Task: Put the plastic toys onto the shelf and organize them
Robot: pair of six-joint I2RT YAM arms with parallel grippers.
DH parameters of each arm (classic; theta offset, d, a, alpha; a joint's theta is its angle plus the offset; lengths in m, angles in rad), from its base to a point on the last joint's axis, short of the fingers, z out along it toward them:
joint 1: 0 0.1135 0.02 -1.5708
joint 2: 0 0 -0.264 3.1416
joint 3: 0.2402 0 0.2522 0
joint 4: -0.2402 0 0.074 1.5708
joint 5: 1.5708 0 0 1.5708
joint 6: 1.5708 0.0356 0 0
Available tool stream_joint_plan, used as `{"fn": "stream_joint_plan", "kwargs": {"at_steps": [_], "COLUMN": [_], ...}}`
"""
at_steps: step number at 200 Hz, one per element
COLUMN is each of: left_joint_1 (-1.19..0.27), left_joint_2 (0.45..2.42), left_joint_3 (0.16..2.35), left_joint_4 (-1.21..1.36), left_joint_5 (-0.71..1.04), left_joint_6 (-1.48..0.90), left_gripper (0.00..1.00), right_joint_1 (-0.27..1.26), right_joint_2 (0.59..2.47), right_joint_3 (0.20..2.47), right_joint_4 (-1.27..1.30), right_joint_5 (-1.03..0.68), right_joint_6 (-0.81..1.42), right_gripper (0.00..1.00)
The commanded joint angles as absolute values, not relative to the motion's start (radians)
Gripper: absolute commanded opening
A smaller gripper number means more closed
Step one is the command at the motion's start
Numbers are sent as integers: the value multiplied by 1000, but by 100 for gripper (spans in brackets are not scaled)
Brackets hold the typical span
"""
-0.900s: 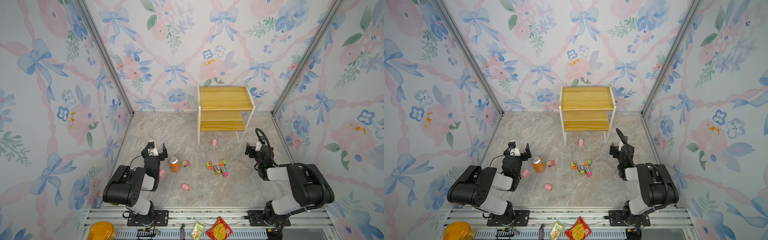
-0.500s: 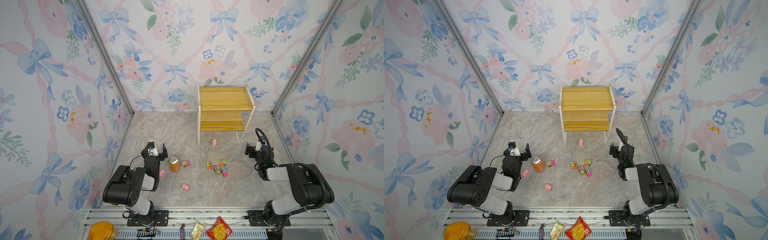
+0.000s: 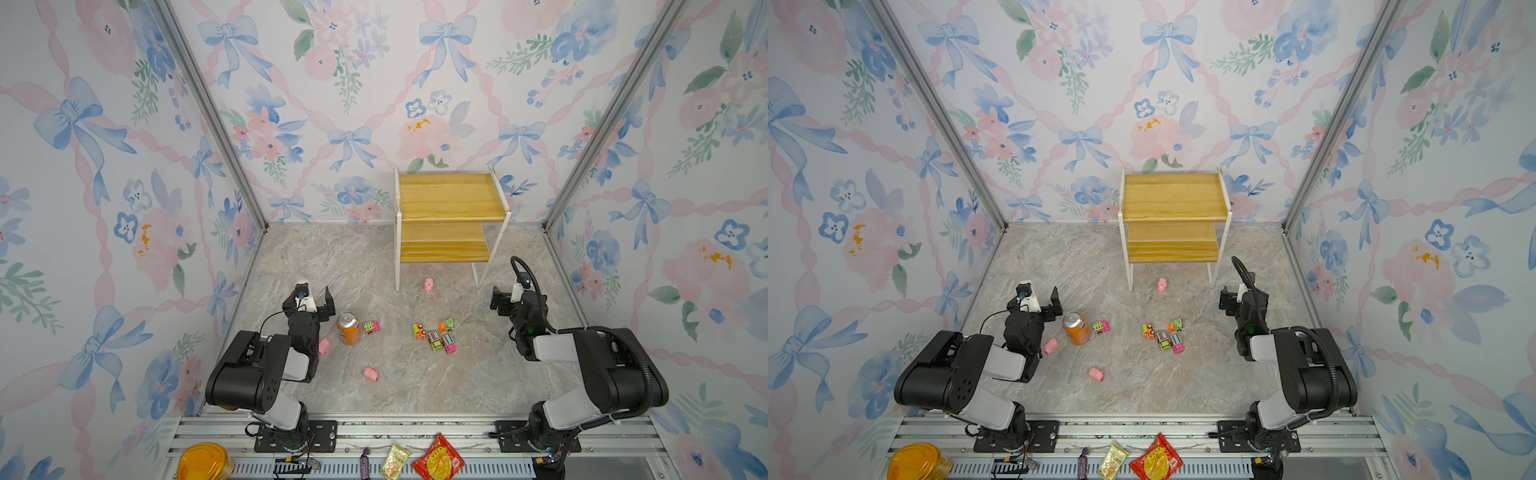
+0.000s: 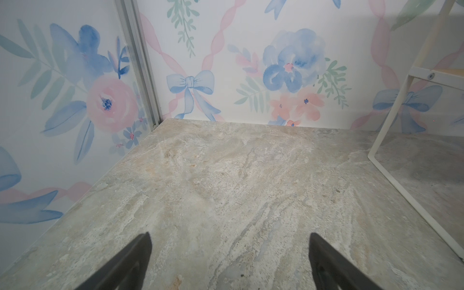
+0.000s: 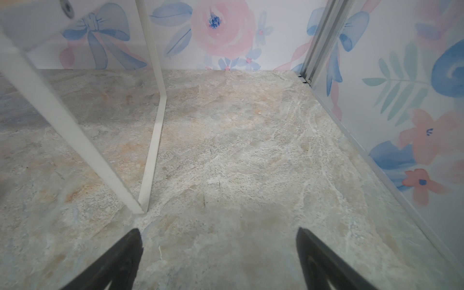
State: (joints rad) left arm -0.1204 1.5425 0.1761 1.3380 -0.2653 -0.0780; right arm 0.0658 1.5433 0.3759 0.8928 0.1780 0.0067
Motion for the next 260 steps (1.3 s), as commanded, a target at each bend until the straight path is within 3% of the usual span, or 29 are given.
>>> {"fn": "stream_joint_plan", "kwargs": {"at_steps": [1,59,104,130,192,260], "left_joint_1": [-126,-138,-102,-84,-105,-337], "left_joint_2": [1555,1527,1370,1343,1315,1280], "left_joint_3": [192,207,413,569,861,949], "left_joint_4": [1352,1311,817,573,110,-39], "left_joint_5": [-282,-345,-476,-461,-297,-226], "left_joint_6": [-65,-76,-214,-288,-429,-319], "left_gripper": [98,98,98,98,92,93], "right_joint_1": [59,102,120,158,263,568], "right_joint_2": [1548,1546,1456,1307,923,886], "right_joint_3": [397,373,359,423,509,561], "right_joint_4": [896,944,897,615,105,-166], "right_joint_5": [164,258,343,455,496,476], "right_joint_6": [5,-15,-9,37,268,338], "right_gripper": [97,97,97,97,97,97]}}
